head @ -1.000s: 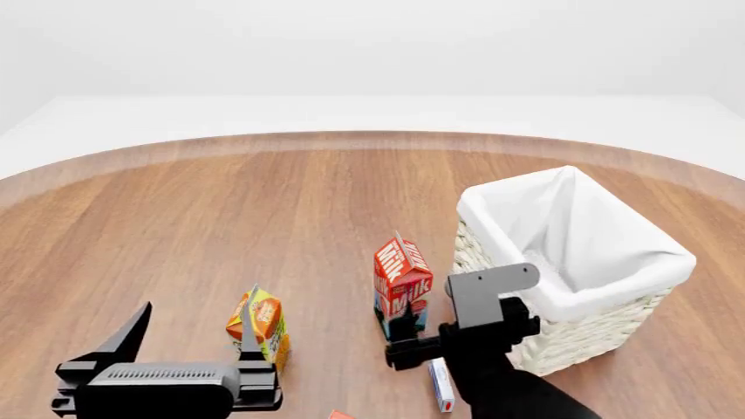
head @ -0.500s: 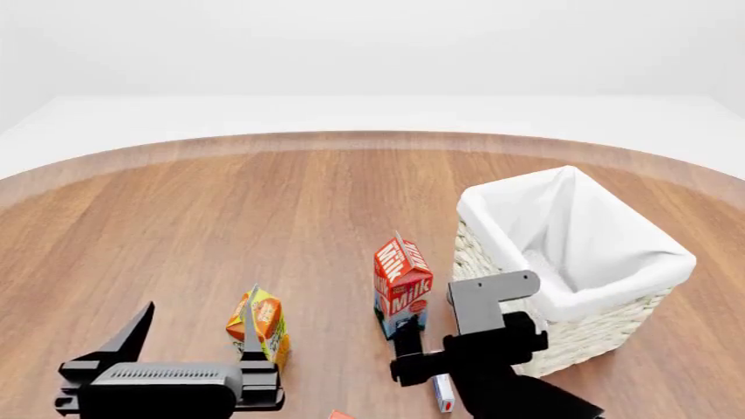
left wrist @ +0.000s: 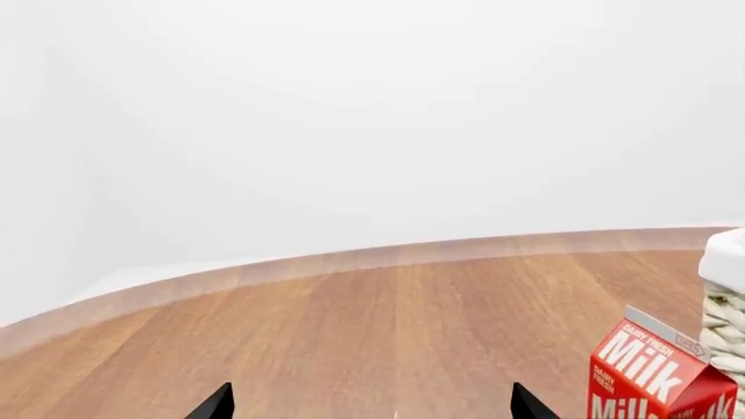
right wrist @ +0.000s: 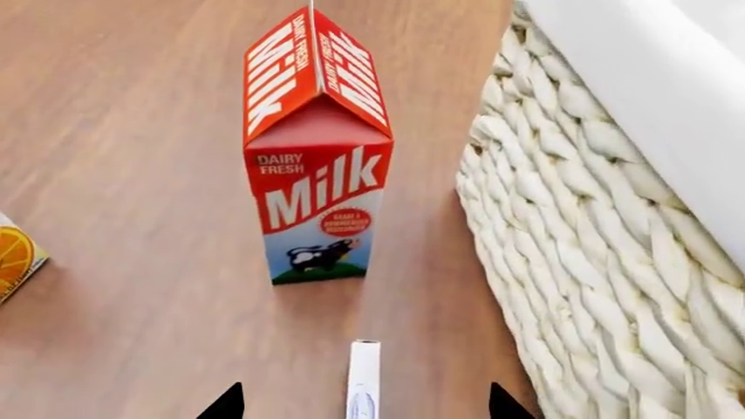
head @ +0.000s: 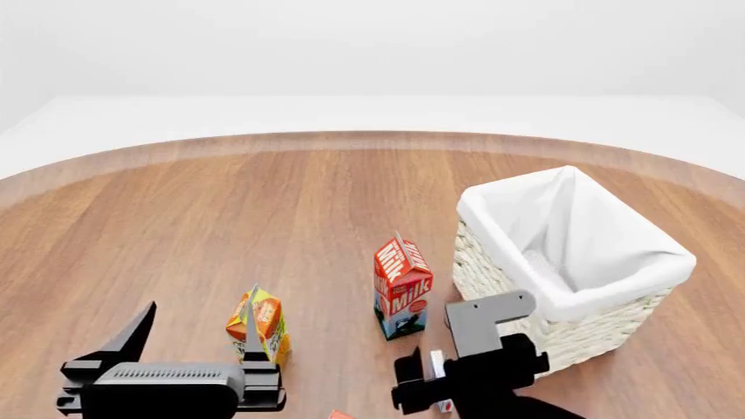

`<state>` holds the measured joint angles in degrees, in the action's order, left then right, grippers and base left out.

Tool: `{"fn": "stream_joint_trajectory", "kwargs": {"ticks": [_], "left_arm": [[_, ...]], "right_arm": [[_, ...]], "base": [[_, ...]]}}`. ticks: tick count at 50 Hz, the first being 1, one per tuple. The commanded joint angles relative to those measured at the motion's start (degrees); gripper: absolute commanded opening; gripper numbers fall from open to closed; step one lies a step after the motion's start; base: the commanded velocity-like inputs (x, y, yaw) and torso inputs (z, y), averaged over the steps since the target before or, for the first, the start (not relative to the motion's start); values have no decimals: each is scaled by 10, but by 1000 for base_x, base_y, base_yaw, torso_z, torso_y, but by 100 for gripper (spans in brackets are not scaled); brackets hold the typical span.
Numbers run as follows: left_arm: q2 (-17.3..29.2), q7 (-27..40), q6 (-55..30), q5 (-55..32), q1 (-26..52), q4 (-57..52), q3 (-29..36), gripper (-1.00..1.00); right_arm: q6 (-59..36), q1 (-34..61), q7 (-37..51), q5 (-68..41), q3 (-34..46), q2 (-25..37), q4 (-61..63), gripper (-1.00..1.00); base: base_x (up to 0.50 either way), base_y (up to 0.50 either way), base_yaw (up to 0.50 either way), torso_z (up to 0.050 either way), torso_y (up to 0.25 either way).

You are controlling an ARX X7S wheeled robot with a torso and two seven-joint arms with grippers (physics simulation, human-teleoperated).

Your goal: Pick up the cream cheese box and the butter, and put them in the basket.

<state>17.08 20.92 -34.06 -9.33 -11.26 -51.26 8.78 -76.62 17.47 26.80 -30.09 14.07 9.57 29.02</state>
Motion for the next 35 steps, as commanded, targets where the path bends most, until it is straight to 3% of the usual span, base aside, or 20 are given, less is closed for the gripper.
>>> {"fn": "stream_joint_trajectory", "kwargs": {"ticks": [1, 35], "left_arm": [[2, 3, 0, -1, 1, 0, 2, 100], [10, 12, 4, -8, 0, 0, 6, 100]], "right_arm": [[6, -16, 2, -3, 10, 5, -4, 100], [44, -6, 0, 4, 30, 0, -100, 100]], "base": [[0, 0, 0, 0, 0], [0, 0, 0, 0, 0]]}}
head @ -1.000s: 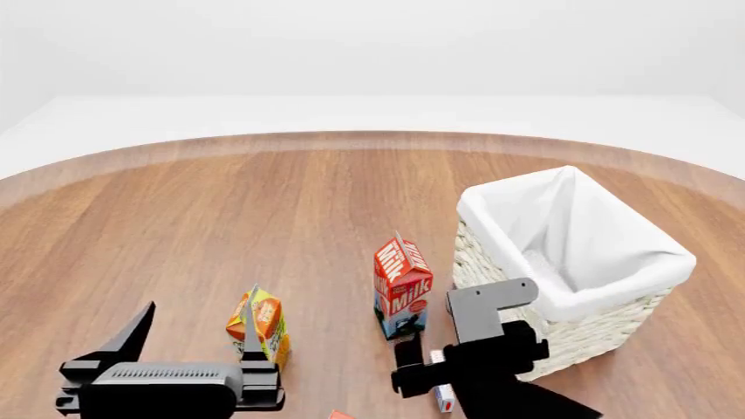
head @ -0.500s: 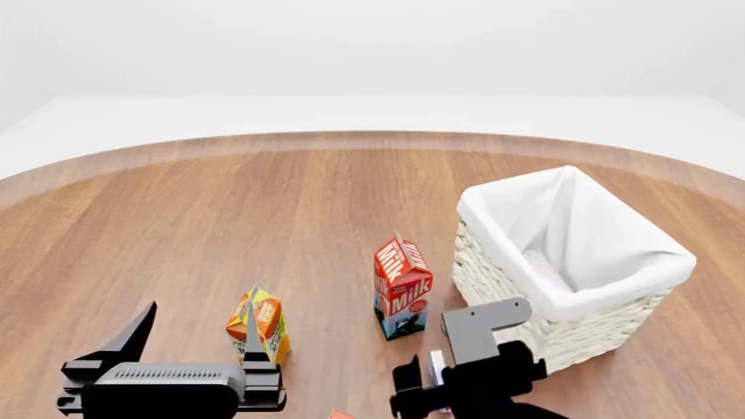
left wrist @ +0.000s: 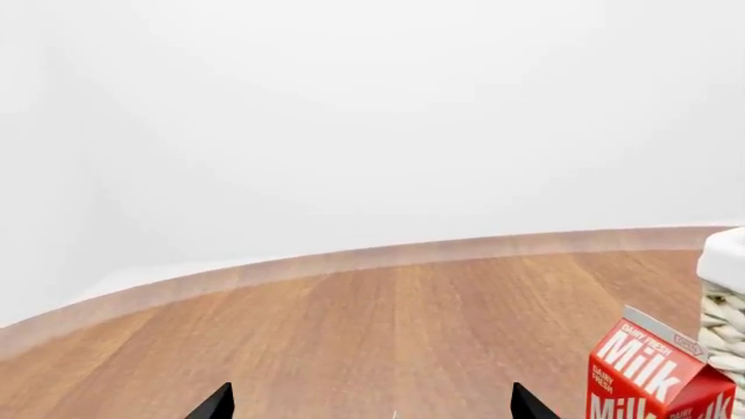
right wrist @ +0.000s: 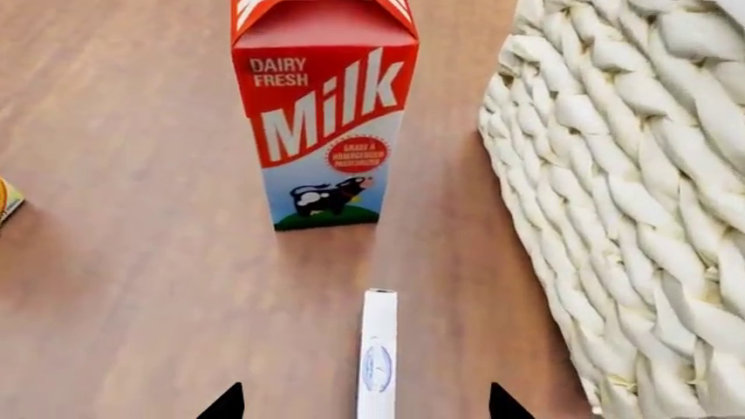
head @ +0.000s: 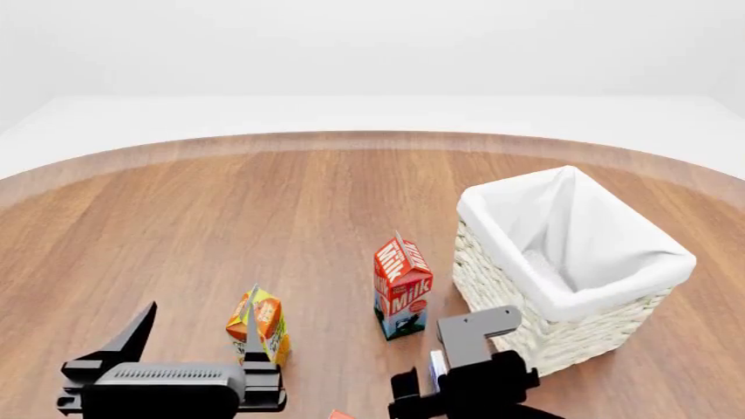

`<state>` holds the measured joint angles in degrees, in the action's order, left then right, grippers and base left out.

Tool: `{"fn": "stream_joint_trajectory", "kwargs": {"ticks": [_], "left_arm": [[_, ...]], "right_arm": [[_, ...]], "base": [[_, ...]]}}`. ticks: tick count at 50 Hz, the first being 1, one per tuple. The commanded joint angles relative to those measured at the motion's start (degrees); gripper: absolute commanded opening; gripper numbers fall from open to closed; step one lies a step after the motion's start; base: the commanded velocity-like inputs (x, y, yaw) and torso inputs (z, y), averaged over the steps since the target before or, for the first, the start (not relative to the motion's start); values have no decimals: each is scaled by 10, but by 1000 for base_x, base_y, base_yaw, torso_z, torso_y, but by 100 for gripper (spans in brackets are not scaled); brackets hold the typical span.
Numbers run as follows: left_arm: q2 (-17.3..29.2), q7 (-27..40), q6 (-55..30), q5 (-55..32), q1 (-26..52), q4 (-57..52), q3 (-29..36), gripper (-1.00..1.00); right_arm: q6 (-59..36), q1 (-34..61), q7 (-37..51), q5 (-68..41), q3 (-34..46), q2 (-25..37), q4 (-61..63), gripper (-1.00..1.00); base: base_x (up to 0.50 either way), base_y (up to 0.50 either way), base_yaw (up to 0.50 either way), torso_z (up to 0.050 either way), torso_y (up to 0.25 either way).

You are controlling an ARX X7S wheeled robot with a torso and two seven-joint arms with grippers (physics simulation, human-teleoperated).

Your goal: Pick up the cream cheese box and the butter, and put them in the basket.

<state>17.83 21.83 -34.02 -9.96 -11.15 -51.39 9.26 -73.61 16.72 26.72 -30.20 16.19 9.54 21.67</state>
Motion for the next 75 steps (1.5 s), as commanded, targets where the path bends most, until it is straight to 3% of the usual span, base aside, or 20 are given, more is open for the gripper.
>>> {"fn": "stream_joint_trajectory", "kwargs": {"ticks": [1, 75], "left_arm": [[2, 3, 2, -2, -1, 1, 1, 100], [17, 22, 6, -17, 3, 2, 9, 100]], "right_arm": [[14, 1, 1, 4, 9, 0, -28, 100], [121, 9, -7, 40, 77, 5, -172, 100]], "base": [[0, 0, 0, 0, 0], [0, 0, 0, 0, 0]]}}
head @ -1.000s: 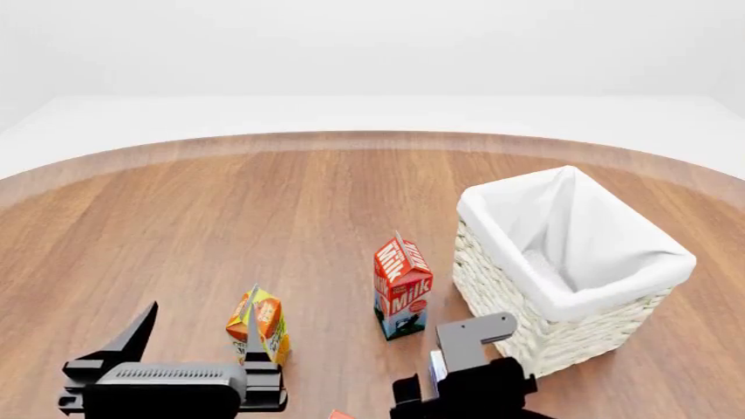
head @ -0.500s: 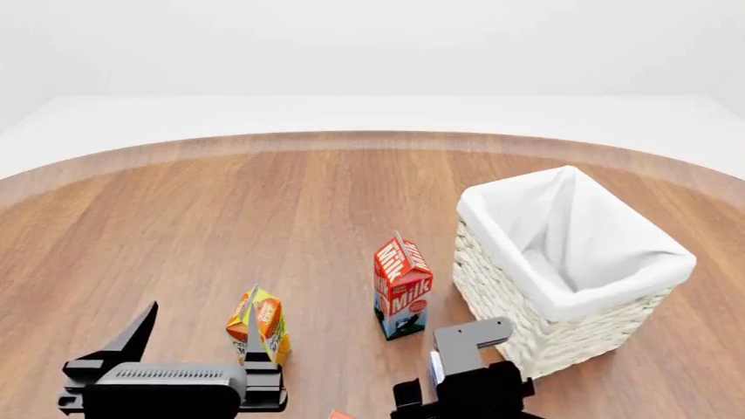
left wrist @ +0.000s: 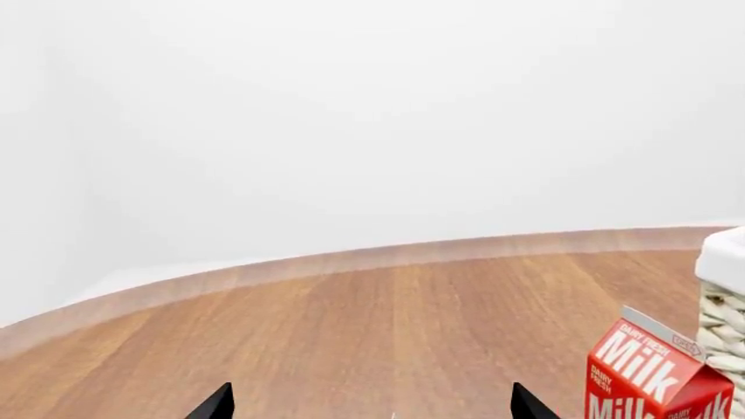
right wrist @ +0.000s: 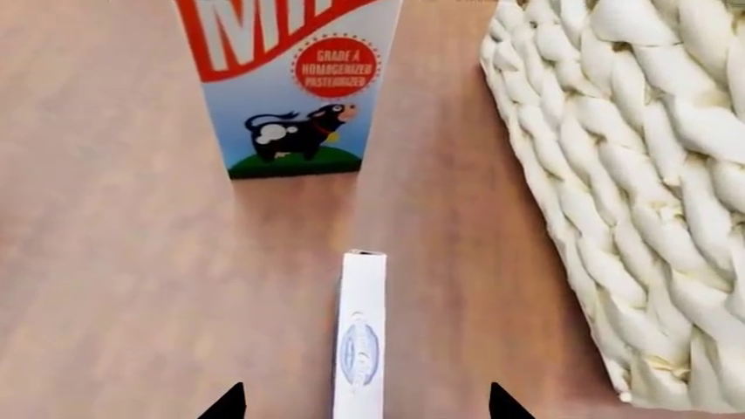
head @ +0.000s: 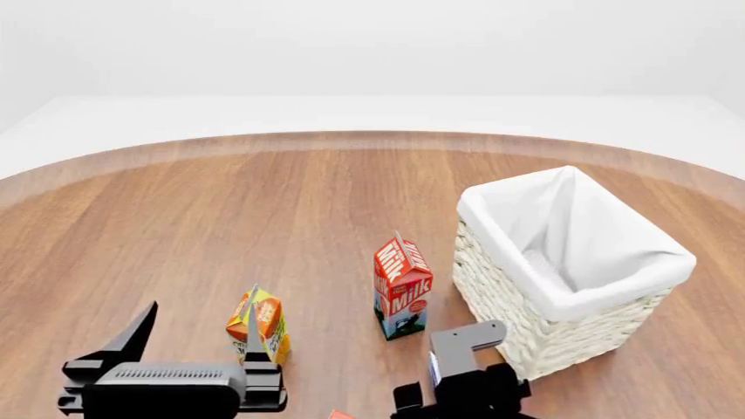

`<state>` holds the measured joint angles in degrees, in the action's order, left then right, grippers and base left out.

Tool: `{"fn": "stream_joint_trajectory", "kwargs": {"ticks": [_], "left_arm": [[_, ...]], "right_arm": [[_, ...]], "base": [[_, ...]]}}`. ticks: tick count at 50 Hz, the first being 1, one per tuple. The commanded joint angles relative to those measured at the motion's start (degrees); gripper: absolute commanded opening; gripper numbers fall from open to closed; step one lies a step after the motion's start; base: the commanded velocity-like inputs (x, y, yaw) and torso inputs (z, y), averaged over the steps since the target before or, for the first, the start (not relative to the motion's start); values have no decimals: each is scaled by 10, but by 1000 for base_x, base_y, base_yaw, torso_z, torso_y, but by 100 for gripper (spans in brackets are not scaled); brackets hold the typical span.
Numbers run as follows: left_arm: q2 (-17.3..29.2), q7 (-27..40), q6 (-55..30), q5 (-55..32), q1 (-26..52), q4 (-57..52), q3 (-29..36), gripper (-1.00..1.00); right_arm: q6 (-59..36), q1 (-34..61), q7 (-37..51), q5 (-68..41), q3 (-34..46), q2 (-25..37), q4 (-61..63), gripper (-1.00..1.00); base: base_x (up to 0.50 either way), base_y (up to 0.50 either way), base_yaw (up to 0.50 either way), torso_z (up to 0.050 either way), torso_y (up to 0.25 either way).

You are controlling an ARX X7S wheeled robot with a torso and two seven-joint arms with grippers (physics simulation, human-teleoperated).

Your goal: Pick up the cream cheese box and the butter, and put them in the basket.

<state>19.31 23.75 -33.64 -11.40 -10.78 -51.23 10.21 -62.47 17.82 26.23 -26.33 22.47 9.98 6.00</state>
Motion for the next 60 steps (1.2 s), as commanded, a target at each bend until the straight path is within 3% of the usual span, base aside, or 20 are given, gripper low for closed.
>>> {"fn": "stream_joint_trajectory", "kwargs": {"ticks": [1, 26, 43, 60], "left_arm": [[2, 3, 0, -3, 0, -2, 1, 100], [7, 9, 3, -6, 1, 2, 4, 100], [9, 13, 3, -8, 4, 6, 8, 100], [13, 17, 2, -11, 5, 4, 11, 100]], "right_arm": [[12, -3, -4, 2, 16, 1, -17, 100], [12, 5, -10, -7, 30, -7, -51, 100], [-95, 43, 25, -64, -42, -32, -31, 100], [-127, 71, 55, -89, -79, -50, -29, 100]], "base": [[0, 0, 0, 0, 0], [0, 0, 0, 0, 0], [0, 0, 0, 0, 0], [0, 0, 0, 0, 0]]}}
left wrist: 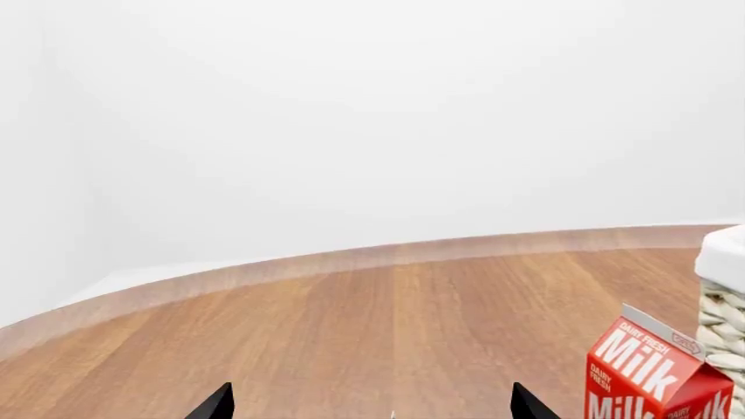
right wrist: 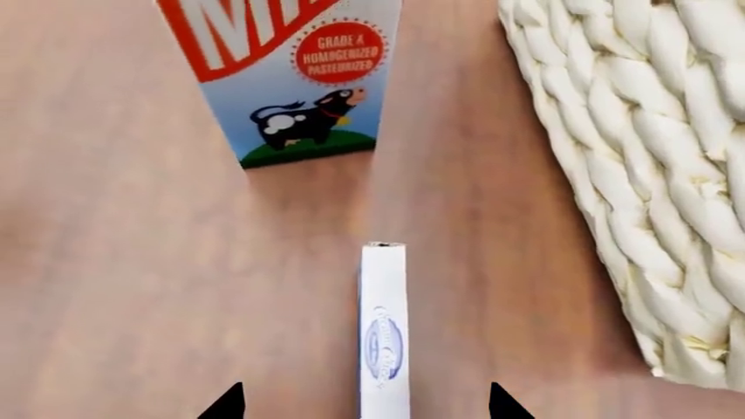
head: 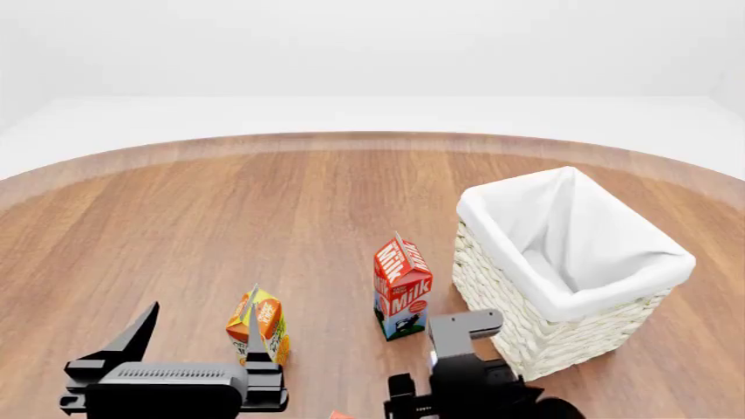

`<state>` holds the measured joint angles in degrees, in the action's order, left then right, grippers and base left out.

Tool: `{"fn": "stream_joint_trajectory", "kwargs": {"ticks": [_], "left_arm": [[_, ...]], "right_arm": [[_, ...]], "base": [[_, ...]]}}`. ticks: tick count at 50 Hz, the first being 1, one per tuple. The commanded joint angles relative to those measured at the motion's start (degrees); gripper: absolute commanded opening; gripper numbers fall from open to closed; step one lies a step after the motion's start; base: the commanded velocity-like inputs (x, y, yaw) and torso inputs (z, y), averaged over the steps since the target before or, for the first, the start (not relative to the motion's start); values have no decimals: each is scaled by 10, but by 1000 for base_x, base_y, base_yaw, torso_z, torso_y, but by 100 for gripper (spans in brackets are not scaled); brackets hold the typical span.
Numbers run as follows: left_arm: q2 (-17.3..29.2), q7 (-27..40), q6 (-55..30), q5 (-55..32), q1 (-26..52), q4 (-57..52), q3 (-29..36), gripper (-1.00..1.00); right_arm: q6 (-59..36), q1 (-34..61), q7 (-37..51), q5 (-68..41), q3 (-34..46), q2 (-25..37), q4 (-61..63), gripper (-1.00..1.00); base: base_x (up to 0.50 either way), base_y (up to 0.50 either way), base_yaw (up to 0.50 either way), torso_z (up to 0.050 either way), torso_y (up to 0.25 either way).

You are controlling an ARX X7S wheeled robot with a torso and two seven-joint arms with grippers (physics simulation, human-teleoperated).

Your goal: Pick up the cream cheese box and the butter, and put them in the basket.

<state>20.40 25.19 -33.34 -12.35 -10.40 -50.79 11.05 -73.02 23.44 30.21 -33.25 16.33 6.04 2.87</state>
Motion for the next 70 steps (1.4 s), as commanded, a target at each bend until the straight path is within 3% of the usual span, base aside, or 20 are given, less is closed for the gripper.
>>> {"fn": "stream_joint_trajectory", "kwargs": {"ticks": [1, 53, 54, 70], "left_arm": [[2, 3, -1, -2, 2, -1, 3, 100], [11, 14, 3, -11, 2, 1, 7, 100], [11, 15, 3, -11, 2, 0, 7, 100], [13, 18, 2, -16, 4, 0, 8, 100]], "right_arm": [[-21, 16, 15, -21, -18, -11, 1, 100], [69, 17, 15, 3, 41, 4, -96, 100], [68, 17, 16, 2, 42, 4, -95, -100], [45, 18, 25, -20, 36, 11, -57, -100]], "base": [[0, 0, 0, 0, 0], [0, 0, 0, 0, 0], [0, 0, 0, 0, 0], [0, 0, 0, 0, 0]]}}
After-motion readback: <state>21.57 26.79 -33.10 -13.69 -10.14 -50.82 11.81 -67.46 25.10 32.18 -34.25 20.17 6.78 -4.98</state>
